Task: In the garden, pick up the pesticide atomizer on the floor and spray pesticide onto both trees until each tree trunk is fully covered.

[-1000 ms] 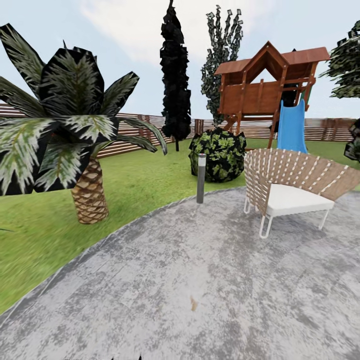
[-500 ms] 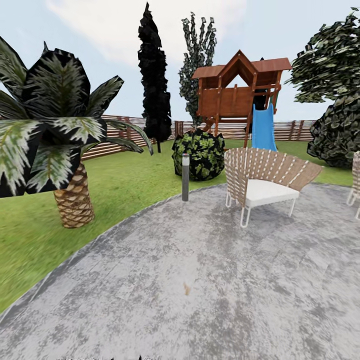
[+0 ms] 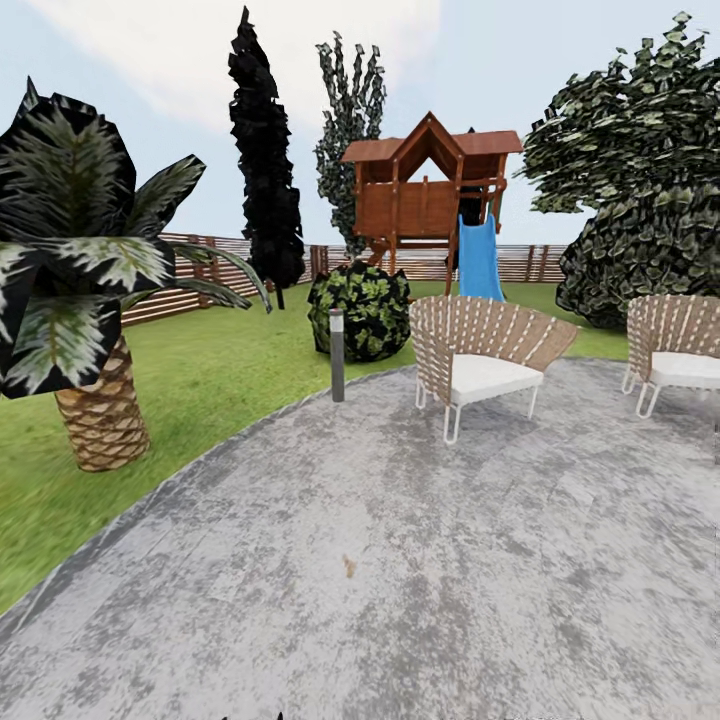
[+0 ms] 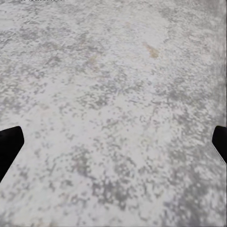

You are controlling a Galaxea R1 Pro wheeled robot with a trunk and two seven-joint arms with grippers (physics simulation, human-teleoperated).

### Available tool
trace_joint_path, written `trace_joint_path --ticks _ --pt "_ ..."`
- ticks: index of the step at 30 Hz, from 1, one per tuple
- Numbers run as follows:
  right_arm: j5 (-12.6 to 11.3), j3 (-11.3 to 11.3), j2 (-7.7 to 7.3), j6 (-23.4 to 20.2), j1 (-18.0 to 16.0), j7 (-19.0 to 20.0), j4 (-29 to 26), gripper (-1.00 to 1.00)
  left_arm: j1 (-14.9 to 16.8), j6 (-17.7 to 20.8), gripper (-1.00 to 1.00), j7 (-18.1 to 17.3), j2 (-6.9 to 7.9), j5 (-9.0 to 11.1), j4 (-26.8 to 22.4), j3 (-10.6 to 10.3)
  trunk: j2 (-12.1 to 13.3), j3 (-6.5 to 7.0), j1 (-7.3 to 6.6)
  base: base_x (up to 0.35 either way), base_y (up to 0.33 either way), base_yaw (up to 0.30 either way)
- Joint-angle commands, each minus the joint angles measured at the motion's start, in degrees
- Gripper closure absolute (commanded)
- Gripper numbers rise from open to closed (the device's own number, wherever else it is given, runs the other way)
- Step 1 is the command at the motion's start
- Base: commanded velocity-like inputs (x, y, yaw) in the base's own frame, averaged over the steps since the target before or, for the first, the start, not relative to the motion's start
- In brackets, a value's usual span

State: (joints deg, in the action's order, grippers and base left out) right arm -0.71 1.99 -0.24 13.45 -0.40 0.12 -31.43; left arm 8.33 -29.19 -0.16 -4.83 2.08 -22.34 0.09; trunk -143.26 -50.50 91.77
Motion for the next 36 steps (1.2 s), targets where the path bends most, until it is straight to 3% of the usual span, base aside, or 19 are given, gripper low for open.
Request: trace_joint_path --ticks 1,18,36 --pt "-0.1 0.0 0.0 0.2 0.0 0.0 0.1 -1.0 0.0 -0.2 -1.0 0.0 -0.01 0.2 0.0 0.0 0.0 -0.02 -0.01 -0.004 0.002 -0.255" --pt "0.2 -0.2 0.42 0.3 0.0 -0.2 0.0 -1.0 0.0 -0.2 -1.0 0.0 -0.01 0.2 0.0 0.0 0.0 0.22 -0.01 -0.001 0.0 -0.116" --pt "0.0 0.0 0.05 0.3 0.0 0.2 -0.1 -1.0 0.0 -0.2 -1.0 0.0 -0.01 0.2 0.0 0.0 0.0 0.32 -0.01 0.0 0.0 -0.286"
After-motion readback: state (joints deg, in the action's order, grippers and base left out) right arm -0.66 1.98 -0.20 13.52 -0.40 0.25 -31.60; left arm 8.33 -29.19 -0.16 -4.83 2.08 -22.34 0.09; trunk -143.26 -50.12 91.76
